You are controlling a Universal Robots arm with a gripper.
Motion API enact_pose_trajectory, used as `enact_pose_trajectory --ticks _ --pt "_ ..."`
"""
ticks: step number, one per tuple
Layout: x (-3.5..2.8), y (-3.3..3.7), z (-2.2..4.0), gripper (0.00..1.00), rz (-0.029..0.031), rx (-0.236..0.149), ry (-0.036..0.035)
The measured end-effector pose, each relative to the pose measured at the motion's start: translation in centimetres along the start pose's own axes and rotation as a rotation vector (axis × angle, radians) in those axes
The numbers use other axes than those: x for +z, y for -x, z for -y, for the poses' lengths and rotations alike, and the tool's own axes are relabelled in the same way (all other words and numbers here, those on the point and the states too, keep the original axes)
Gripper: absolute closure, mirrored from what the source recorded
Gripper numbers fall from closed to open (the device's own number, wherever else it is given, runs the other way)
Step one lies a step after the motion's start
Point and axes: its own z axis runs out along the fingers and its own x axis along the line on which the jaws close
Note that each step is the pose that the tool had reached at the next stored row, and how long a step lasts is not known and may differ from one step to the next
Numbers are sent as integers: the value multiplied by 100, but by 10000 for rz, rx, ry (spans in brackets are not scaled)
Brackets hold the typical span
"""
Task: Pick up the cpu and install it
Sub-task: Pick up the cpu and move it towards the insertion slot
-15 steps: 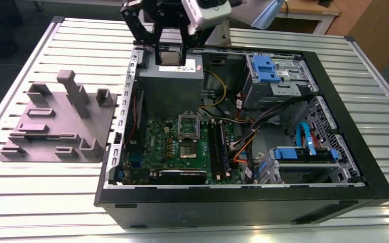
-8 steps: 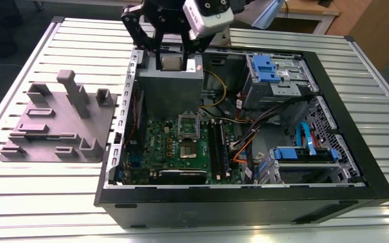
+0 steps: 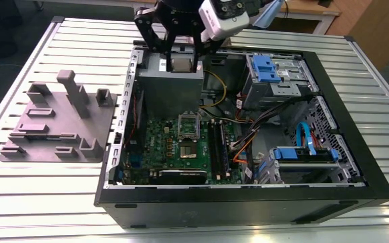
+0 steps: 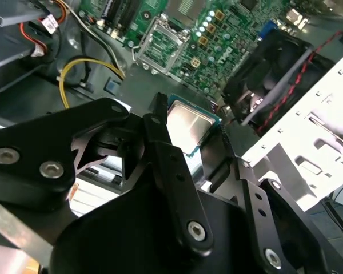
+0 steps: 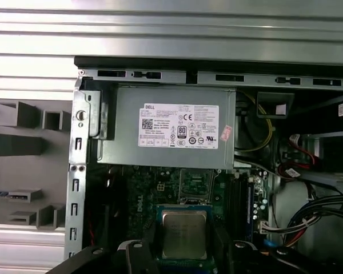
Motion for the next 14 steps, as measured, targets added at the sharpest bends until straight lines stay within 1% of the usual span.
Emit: enact_pose_trajectory --ticks 3,5,9,14 --pt "2 66 4 53 -5 3 1" --pt "3 90 14 53 -6 13 0" --pt "15 114 66 53 -6 26 2" --pt "44 121 147 53 -6 62 8"
